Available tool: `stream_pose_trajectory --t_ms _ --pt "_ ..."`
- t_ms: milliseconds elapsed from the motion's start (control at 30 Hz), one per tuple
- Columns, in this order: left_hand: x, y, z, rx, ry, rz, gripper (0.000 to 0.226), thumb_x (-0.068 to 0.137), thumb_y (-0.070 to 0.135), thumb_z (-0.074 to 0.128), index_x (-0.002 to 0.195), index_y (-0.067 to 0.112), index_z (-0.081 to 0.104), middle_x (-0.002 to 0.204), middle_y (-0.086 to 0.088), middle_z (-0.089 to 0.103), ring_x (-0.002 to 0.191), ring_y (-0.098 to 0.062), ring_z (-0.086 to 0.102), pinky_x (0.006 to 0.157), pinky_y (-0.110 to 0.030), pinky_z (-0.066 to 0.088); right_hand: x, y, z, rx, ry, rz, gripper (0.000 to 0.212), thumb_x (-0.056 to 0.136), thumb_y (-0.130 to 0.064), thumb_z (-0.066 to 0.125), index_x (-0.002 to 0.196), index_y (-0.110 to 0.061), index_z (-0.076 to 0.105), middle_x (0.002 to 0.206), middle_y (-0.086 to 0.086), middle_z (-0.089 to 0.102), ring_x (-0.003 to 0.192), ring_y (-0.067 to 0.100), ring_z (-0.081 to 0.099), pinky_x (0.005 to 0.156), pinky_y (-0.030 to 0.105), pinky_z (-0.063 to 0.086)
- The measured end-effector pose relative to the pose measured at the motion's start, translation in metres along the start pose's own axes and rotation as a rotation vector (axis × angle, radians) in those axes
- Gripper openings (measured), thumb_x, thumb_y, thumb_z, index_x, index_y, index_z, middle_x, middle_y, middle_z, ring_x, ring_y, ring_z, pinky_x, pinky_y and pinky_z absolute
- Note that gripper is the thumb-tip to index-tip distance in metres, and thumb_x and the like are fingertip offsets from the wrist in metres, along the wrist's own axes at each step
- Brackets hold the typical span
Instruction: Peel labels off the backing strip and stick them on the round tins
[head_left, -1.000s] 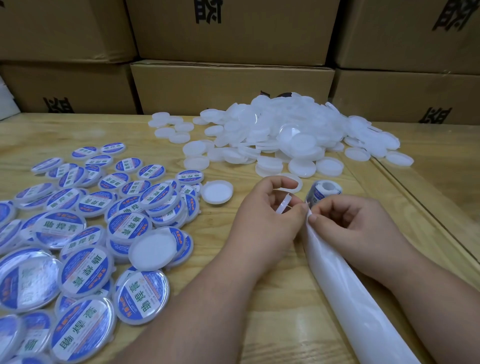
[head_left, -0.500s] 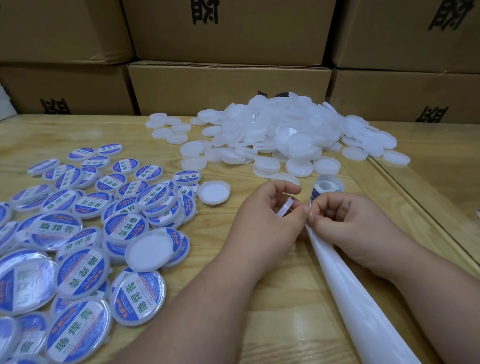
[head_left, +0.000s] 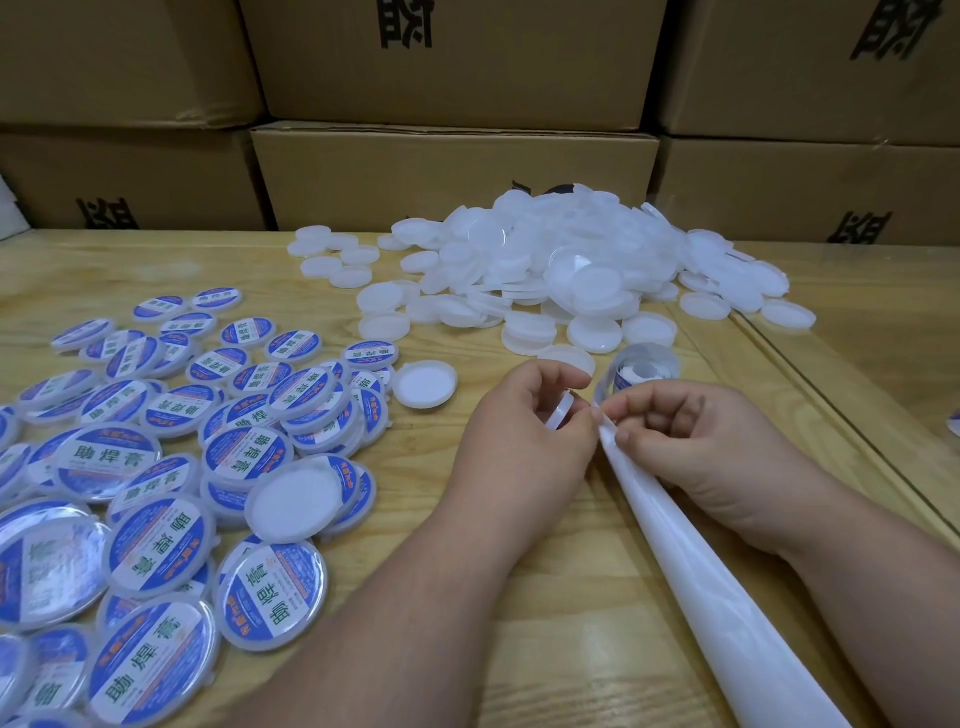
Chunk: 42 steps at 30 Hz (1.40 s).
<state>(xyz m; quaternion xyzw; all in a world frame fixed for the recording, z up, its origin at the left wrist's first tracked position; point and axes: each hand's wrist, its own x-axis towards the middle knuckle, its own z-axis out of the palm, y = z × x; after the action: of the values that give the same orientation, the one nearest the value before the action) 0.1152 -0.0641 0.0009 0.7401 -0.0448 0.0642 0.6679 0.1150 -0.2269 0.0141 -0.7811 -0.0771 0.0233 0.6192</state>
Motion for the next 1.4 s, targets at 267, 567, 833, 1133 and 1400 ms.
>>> stream_pose_trajectory --t_ms 267,567,833,1133,1400 --pt "-0.001 0.001 0.0 0.01 0.042 -0.026 0.022 0.091 0.016 0.065 0.091 0.038 0.066 0.094 0.019 0.069 0.076 0.006 0.063 0.062 -0.012 0.044 0.0 -0.001 -0.002 0.045 -0.011 -0.03 0.021 0.075 -0.004 0.059 0.078 -0.025 0.064 0.069 0.006 0.049 0.059 0.016 0.035 0.054 0.028 0.03" --pt "0.002 0.009 -0.008 -0.231 0.188 -0.151 0.021 0.07 0.022 0.053 0.079 0.028 0.071 0.062 0.009 0.063 0.053 -0.009 0.052 0.047 -0.017 0.041 -0.005 -0.009 -0.005 0.236 0.006 -0.015 0.027 0.062 0.001 0.042 0.061 -0.023 0.053 0.05 -0.011 0.043 0.041 0.002 0.038 0.04 0.014 0.034" --pt "0.003 0.012 -0.011 -0.346 0.186 -0.186 0.04 0.086 0.007 0.052 0.067 0.036 0.073 0.063 0.009 0.064 0.051 -0.009 0.054 0.046 -0.018 0.043 -0.001 0.008 0.007 -0.055 0.318 -0.338 0.032 0.088 0.0 0.069 0.078 -0.03 0.065 0.048 -0.002 0.041 0.042 0.007 0.035 0.046 0.014 0.035" --pt "0.002 0.012 -0.01 -0.358 0.159 -0.157 0.039 0.085 0.003 0.052 0.066 0.03 0.072 0.067 0.003 0.065 0.052 -0.01 0.053 0.047 -0.019 0.044 0.001 0.003 0.011 -0.459 0.288 -0.729 0.022 0.081 0.001 0.073 0.093 -0.016 0.075 0.092 0.0 0.062 0.069 0.018 0.058 0.059 0.02 0.046" --pt "0.003 0.009 -0.009 -0.372 0.121 -0.16 0.029 0.081 0.009 0.053 0.07 0.027 0.073 0.07 0.003 0.067 0.056 -0.011 0.056 0.052 -0.021 0.047 0.0 0.003 0.011 -0.431 0.277 -0.674 0.023 0.079 0.004 0.076 0.09 -0.016 0.074 0.096 0.002 0.06 0.068 0.017 0.057 0.062 0.013 0.044"
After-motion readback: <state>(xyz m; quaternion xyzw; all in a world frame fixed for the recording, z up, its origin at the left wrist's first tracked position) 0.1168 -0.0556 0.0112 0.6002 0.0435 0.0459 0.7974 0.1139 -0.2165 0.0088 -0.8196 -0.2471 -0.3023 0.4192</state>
